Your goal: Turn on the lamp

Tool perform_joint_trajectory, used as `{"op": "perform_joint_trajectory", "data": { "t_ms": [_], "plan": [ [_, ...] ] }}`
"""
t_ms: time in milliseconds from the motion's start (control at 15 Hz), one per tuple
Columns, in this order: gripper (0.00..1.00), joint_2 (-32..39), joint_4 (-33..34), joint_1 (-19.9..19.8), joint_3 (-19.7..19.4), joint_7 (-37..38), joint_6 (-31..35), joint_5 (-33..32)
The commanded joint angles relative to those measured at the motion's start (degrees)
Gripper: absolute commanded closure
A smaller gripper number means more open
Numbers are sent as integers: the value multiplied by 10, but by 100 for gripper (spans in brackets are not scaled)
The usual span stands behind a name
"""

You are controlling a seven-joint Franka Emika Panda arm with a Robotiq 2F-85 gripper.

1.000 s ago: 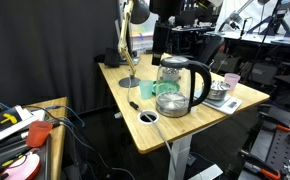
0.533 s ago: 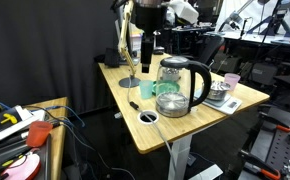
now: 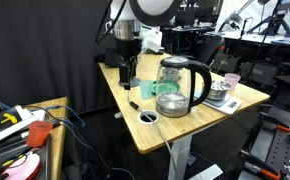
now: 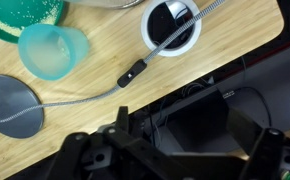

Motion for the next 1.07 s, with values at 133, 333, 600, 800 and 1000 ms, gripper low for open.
{"op": "perform_joint_trajectory", "data": {
  "t_ms": [133, 333, 600, 800, 1000],
  "plan": [
    [0, 33, 33, 8, -10, -3, -2, 6],
    [0, 32, 36, 8, -10, -3, -4, 6],
    [0, 42, 40, 5, -12, 1, -2, 14],
    [0, 68, 54, 2, -23, 7, 10, 19],
    [0, 104, 81, 0, -35, 6, 11, 27]
  ]
}}
